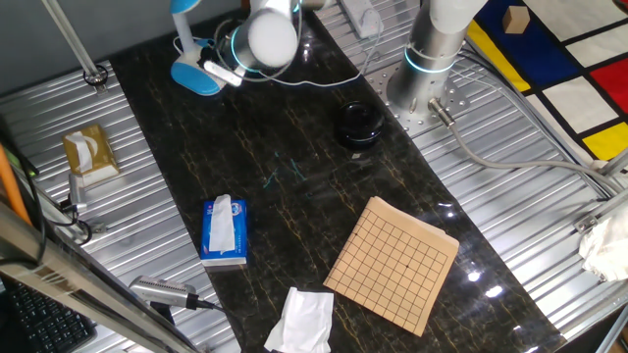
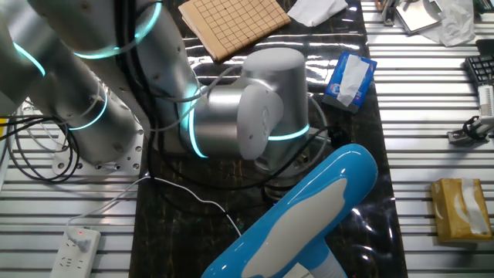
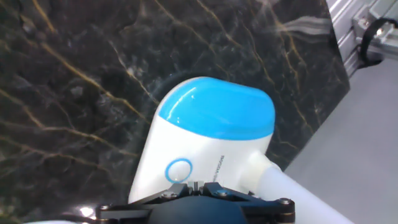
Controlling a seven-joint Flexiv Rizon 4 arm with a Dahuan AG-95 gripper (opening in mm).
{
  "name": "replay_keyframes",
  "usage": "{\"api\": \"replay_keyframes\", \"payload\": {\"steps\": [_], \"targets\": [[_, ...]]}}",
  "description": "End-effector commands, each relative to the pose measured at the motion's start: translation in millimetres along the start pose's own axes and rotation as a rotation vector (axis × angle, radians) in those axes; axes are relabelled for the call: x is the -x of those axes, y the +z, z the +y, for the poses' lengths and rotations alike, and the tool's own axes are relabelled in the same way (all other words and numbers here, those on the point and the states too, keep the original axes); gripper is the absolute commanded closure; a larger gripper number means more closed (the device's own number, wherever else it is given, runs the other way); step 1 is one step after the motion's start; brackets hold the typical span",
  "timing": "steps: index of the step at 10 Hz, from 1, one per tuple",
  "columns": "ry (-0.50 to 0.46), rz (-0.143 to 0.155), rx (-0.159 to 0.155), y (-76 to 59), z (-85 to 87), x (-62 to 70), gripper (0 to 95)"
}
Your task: Turn off the desk lamp by pressing the button
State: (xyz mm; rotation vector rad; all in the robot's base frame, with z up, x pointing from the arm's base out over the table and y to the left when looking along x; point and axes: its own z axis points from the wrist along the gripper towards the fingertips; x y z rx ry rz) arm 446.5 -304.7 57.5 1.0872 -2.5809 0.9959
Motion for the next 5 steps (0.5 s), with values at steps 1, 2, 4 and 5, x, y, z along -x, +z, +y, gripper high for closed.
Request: {"api": "replay_keyframes", "payload": {"steps": [1, 2, 4, 5], "targets": [[-0.009, 0.002, 0.039, -18.3, -4.0, -8.0, 95.0], [-0.011, 0.024, 0.066, -33.1, -7.7, -5.3, 95.0], [0.006, 0.057, 0.095, -52.8, -8.4, 7.5, 95.0], [0.035, 0.065, 0.131, -59.8, -3.7, 13.9, 95.0]]}}
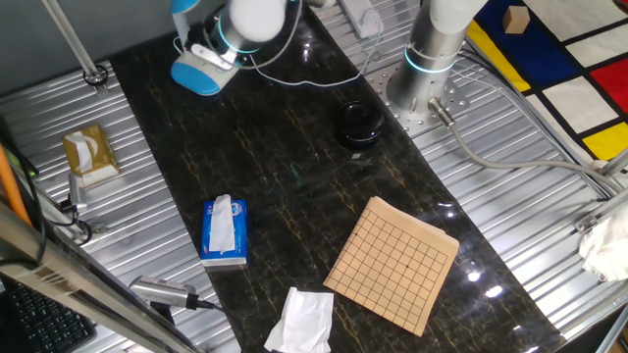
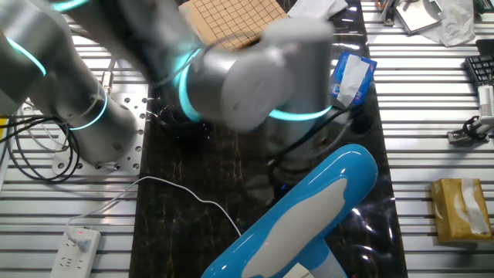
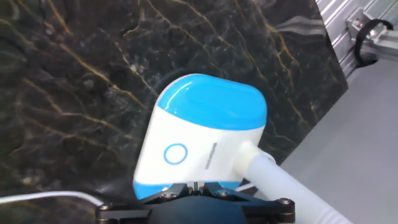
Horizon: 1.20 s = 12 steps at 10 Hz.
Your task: Turn off the desk lamp by pressing the button
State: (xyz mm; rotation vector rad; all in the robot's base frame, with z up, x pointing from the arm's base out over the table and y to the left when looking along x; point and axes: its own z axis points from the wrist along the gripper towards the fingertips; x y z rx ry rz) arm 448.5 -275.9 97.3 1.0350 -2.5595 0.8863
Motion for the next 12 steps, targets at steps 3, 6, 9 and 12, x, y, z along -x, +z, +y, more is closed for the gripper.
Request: {"api": "replay_keyframes", "payload": {"steps": [3, 6, 9, 12], "targets": [[0.155, 0.013, 0.141, -41.0, 42.7, 36.0, 95.0], [0.285, -0.021, 0.317, -78.8, 69.8, 56.1, 95.0], [0.413, -0.105, 0.552, -114.2, 78.6, 72.6, 95.0], [0.491, -0.153, 0.686, -121.8, 82.1, 85.9, 95.0]]}}
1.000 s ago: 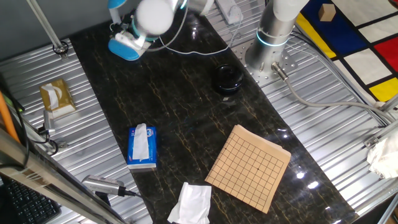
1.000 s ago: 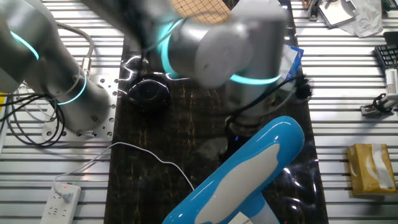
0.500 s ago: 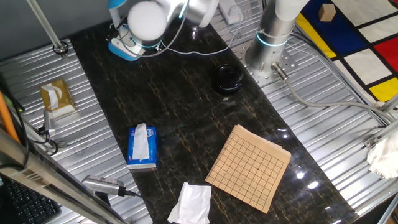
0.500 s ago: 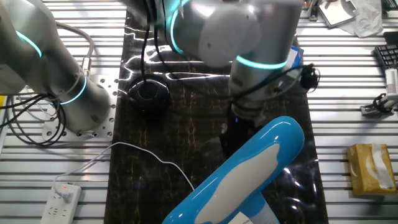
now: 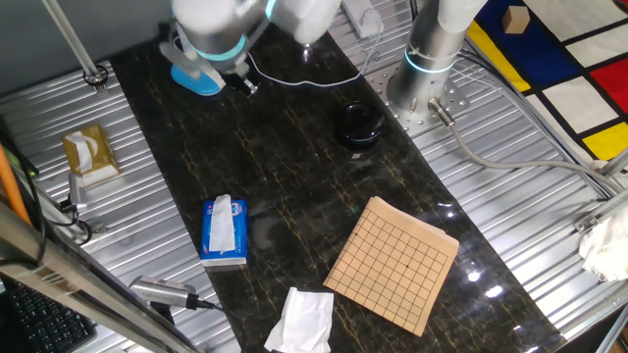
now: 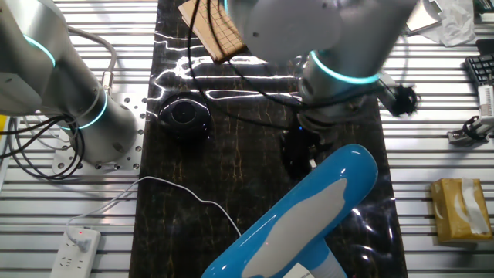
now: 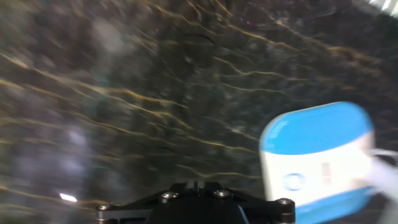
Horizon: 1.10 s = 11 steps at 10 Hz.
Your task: Turn off the desk lamp by pressing the button
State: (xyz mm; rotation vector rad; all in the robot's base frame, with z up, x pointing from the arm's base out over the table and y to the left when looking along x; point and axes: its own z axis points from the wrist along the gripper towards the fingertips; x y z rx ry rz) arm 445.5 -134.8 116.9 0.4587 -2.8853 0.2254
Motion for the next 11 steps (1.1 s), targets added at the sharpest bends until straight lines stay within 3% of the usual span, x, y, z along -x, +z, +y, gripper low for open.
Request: {"api": "replay_keyframes", "payload": {"steps": [1, 5, 11], "targets": [[0.11, -0.053, 0.187, -9.3, 23.3, 14.4, 95.0], [0.123, -0.069, 0.181, -9.3, 23.3, 14.4, 95.0], [0.131, -0.065, 0.182, -9.3, 23.3, 14.4, 95.0]]}}
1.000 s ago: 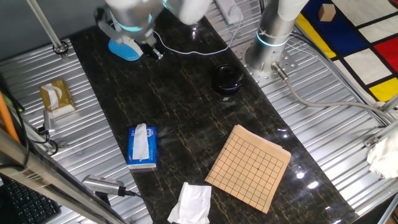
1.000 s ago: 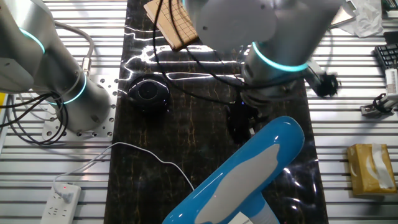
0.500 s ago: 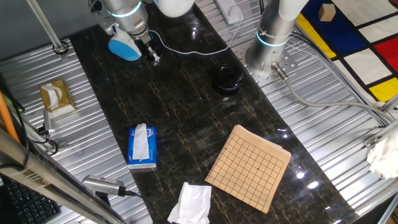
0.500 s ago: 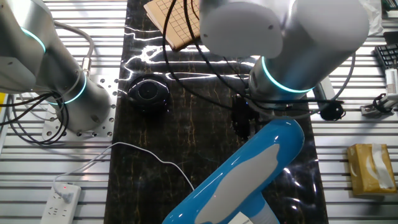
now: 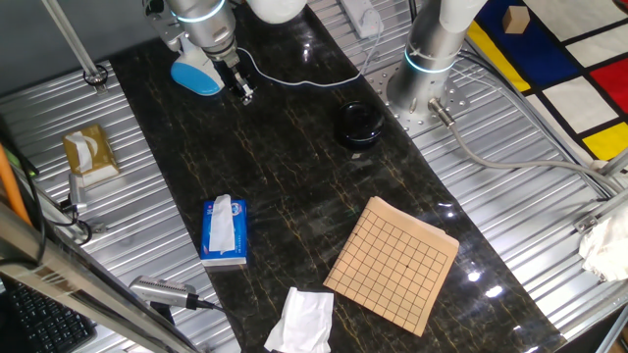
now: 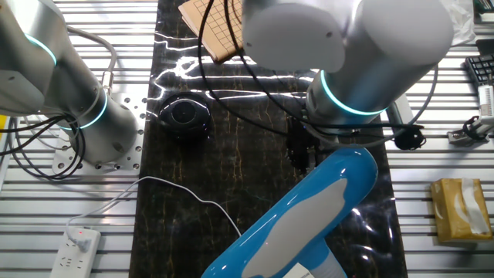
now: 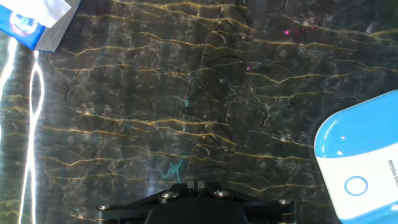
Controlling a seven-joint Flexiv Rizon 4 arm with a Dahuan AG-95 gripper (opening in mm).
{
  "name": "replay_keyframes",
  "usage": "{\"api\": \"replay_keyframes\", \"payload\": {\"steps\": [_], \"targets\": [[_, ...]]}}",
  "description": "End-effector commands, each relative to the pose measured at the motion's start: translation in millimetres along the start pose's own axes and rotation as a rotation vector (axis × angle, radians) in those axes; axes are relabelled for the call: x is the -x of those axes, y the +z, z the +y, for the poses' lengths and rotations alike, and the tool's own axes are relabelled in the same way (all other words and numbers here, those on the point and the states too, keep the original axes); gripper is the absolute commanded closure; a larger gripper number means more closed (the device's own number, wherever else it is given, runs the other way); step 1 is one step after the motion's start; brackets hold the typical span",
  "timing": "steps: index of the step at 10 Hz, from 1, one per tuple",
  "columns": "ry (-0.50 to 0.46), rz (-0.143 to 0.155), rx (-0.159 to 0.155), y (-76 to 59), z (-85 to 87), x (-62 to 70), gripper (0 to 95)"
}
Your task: Turn off the desk lamp by pressing the button
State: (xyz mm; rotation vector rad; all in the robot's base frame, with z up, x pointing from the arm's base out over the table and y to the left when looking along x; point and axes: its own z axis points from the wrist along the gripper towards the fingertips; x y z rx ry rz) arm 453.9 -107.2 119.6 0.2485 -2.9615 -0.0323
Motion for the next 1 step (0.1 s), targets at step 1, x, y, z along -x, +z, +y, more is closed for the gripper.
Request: {"api": "replay_keyframes", "payload": {"steps": [1], "targets": [[0.003, -0.004, 0.0, -0.1, 0.2, -0.8, 95.0]]}}
